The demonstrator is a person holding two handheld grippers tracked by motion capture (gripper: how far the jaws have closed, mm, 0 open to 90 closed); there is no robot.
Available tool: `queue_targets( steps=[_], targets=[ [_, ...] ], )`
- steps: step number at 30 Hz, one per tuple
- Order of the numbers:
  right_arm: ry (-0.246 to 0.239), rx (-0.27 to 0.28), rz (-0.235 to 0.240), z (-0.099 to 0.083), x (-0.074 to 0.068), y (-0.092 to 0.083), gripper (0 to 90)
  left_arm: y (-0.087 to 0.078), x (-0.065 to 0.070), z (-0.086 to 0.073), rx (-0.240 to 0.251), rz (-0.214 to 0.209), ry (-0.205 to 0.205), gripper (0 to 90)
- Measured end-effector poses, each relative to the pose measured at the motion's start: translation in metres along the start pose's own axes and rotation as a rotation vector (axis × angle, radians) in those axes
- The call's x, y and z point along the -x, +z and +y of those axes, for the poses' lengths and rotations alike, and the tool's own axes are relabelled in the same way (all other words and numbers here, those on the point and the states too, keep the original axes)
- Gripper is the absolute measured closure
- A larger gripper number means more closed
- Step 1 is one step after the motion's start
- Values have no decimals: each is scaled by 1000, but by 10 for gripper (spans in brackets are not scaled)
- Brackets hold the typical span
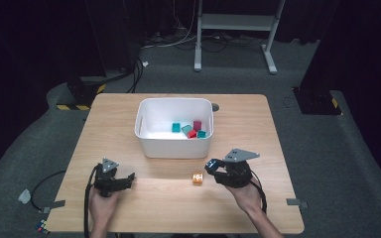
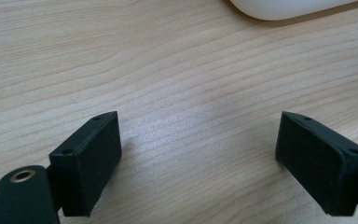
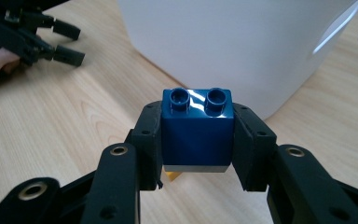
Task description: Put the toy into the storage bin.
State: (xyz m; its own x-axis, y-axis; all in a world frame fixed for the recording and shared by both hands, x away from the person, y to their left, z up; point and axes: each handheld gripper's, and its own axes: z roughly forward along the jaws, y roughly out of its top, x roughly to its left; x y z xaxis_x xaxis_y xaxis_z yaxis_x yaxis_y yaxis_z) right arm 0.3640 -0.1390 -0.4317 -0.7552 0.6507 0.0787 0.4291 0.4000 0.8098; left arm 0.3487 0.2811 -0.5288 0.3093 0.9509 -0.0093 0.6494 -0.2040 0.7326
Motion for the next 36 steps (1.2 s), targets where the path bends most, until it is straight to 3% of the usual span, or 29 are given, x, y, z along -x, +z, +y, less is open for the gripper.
queue_targets(
  steps=[10, 22, 29, 36],
  targets=[
    [-2, 20, -9, 26, 11, -7, 583, 0, 0, 0, 0, 0, 0, 144],
    [14, 87, -35, 56, 24, -16, 583, 0, 0, 0, 0, -1, -1, 144],
    [11, 87, -33, 72, 27, -13, 583, 0, 0, 0, 1, -1, -1, 145],
    [-21, 66, -46, 90, 26, -2, 583, 0, 0, 0, 1, -1, -1, 145]
  ],
)
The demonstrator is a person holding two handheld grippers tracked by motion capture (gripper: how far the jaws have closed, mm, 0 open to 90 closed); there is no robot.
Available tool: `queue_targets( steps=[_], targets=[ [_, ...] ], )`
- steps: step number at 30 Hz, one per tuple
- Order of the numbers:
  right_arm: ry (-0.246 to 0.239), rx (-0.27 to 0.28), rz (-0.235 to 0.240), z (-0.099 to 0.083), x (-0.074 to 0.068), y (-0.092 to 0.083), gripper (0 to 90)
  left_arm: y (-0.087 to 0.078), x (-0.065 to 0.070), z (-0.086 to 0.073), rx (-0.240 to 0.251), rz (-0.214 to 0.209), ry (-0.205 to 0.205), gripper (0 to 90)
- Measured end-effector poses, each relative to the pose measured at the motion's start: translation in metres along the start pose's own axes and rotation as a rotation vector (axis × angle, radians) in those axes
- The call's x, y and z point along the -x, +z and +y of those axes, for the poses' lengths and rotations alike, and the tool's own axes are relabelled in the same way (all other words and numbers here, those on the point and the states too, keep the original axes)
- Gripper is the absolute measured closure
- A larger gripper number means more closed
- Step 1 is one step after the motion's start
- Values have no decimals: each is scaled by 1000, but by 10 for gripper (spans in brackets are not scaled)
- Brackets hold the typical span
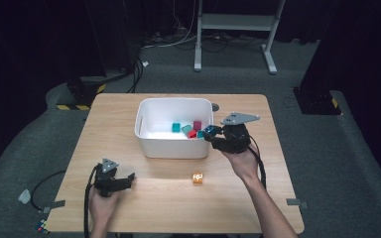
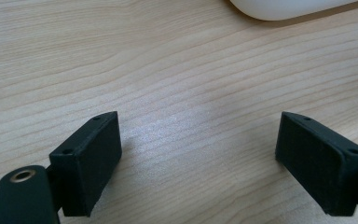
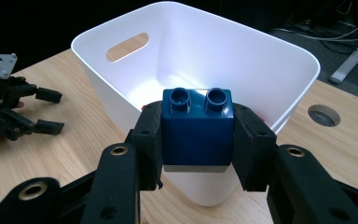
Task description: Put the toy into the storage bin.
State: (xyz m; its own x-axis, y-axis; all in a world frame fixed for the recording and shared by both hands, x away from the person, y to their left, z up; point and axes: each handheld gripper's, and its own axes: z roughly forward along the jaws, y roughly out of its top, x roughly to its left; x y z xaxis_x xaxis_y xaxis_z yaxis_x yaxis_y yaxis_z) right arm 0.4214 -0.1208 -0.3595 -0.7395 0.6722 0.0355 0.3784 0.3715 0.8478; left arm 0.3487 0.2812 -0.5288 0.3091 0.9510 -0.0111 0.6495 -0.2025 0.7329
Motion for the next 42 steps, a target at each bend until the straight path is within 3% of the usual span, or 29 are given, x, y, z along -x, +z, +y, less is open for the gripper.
queue_targets(
  steps=[9, 19, 31, 42],
  targets=[
    [-40, -24, -7, 20, 2, 15, 583, 0, 0, 0, 0, 0, 0, 145],
    [-30, -31, -12, 48, 11, 41, 582, 0, 0, 0, 0, 0, 0, 145],
    [-7, -74, -19, 54, 18, 67, 580, 0, 0, 0, 3, 0, -4, 145],
    [10, -76, -20, 52, 22, 71, 573, 0, 0, 0, 2, 0, -3, 145]
  ],
)
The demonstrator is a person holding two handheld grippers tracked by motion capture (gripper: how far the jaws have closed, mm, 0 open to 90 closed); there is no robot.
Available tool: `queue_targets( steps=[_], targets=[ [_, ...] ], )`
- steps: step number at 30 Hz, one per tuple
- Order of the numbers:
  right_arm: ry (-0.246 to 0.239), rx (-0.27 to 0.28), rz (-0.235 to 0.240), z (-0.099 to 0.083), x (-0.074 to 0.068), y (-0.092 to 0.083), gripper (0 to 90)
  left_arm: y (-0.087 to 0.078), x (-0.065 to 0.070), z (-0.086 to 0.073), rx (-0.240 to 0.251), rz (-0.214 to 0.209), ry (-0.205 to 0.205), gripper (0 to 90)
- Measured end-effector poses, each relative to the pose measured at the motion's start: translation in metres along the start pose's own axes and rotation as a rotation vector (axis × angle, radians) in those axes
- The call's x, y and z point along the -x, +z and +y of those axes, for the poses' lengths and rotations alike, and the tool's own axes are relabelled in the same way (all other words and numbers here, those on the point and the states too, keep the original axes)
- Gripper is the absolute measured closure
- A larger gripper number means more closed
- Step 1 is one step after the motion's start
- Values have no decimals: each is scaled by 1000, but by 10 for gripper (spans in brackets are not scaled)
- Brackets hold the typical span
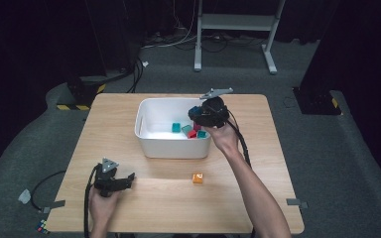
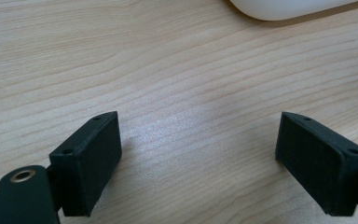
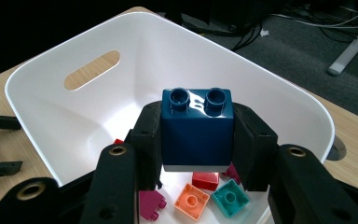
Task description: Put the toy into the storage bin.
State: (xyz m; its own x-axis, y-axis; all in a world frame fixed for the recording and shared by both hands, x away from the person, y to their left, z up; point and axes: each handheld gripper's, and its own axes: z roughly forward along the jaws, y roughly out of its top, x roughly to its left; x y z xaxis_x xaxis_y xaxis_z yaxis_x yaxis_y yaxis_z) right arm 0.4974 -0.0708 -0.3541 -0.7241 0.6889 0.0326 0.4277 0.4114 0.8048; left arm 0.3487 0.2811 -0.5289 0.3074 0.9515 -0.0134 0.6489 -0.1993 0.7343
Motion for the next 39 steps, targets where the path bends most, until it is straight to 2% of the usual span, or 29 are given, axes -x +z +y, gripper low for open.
queue_targets(
  steps=[10, 15, 22, 26, 29, 39],
  targets=[
    [-7, -4, 1, -2, -1, 1, 528, 0, 0, 0, 0, 0, 0, 145],
    [-5, 22, 11, -6, 0, -8, 495, 0, 0, 0, 0, 0, 0, 145],
    [12, 74, 24, -13, 7, -29, 447, 0, 0, 0, -2, 1, 3, 145],
    [10, 76, 10, -16, 8, -34, 425, 0, 0, 0, -2, 0, 3, 145],
    [32, 84, 17, -20, 10, -41, 404, 0, 0, 0, -2, 1, 3, 145],
    [55, 89, 10, -33, 14, -56, 399, 0, 0, 0, -2, 1, 3, 145]
  ],
)
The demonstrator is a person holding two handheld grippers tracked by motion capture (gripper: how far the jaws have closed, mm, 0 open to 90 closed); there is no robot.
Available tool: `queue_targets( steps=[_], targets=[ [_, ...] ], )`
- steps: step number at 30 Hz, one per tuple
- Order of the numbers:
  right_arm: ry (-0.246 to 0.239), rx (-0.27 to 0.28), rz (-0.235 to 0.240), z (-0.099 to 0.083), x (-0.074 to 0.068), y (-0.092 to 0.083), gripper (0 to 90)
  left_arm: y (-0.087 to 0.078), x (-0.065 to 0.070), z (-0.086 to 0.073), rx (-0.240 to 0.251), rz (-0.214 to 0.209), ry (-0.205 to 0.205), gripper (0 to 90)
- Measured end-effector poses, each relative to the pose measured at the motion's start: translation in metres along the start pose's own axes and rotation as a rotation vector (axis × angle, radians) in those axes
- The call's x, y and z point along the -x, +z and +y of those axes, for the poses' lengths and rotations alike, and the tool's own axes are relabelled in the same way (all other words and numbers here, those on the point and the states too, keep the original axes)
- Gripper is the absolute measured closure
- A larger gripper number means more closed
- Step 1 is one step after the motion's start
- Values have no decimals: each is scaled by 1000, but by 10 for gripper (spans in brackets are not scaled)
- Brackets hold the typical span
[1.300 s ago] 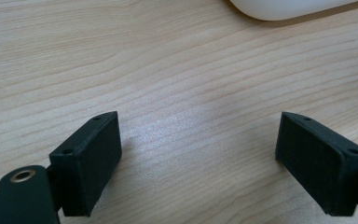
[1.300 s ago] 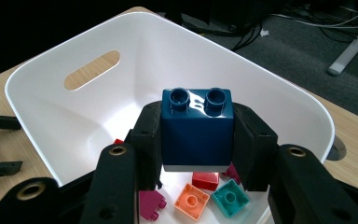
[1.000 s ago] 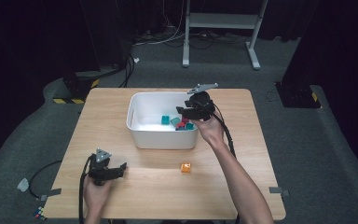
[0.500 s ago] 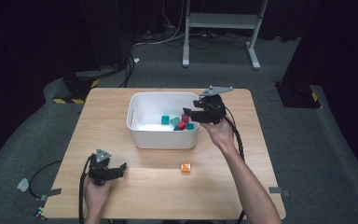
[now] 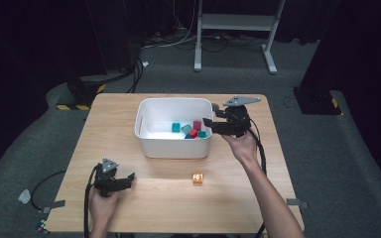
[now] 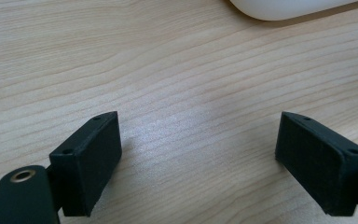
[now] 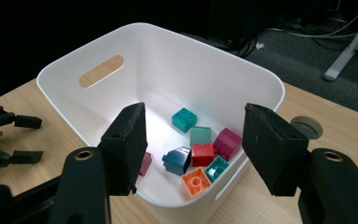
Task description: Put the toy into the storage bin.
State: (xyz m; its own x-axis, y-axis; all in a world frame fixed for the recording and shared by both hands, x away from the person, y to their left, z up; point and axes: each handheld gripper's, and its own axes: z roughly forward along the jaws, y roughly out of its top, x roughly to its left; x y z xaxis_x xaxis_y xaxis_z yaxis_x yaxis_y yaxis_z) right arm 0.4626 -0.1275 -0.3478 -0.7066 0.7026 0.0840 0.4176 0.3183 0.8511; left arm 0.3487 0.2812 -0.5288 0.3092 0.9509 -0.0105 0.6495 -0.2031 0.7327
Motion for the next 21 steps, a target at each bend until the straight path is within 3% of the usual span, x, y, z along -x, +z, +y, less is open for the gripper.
queue_targets(
  steps=[21],
  targets=[
    [24, 29, 9, -35, 2, -30, 385, 0, 0, 0, 0, 1, 1, 144]
  ],
)
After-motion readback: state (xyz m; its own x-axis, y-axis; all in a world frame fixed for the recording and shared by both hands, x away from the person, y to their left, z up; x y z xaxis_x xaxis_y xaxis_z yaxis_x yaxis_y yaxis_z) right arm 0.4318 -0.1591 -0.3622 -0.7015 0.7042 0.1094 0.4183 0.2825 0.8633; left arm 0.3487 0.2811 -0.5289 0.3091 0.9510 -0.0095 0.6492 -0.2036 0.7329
